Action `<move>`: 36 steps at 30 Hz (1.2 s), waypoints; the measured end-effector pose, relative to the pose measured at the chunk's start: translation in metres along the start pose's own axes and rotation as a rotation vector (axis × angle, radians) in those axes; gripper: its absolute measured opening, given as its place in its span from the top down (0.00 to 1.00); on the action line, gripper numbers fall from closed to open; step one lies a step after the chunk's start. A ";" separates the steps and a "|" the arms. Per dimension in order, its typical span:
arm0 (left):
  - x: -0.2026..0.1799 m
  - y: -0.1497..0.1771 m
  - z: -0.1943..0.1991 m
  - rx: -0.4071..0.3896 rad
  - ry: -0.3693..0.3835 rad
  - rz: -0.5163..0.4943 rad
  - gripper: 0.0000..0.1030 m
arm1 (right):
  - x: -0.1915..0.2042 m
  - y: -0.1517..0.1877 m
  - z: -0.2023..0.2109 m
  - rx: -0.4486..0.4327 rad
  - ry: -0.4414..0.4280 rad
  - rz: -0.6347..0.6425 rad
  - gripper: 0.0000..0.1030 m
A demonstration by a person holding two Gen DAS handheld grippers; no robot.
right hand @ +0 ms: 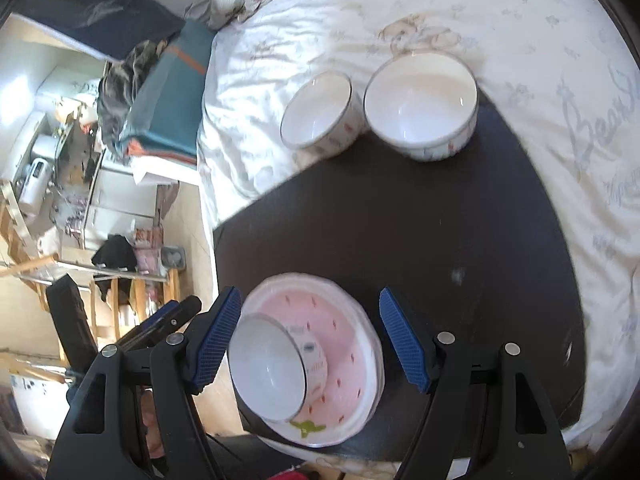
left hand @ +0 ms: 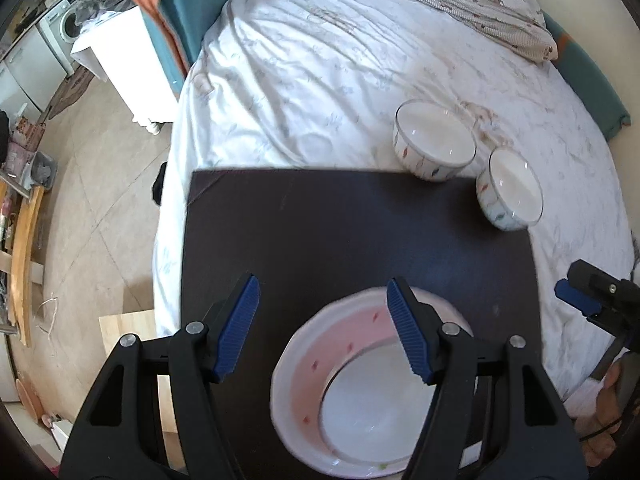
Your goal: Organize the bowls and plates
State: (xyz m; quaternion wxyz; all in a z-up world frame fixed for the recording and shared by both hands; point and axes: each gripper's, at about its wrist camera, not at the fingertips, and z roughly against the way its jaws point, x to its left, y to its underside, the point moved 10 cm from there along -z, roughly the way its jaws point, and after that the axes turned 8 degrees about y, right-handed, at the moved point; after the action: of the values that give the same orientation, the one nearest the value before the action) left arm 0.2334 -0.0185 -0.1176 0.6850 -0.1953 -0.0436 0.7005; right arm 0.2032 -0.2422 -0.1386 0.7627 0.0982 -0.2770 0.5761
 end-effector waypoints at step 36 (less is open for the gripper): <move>-0.070 -0.127 -0.176 0.120 0.135 0.050 0.77 | -0.002 -0.175 -0.144 0.066 0.202 0.149 0.49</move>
State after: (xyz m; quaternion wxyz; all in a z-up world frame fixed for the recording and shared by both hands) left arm 0.4111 -0.1156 -0.2229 0.6793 -0.2017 0.0499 0.7039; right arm 0.4103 -0.2315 -0.2291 0.7382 0.0443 -0.1862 0.6468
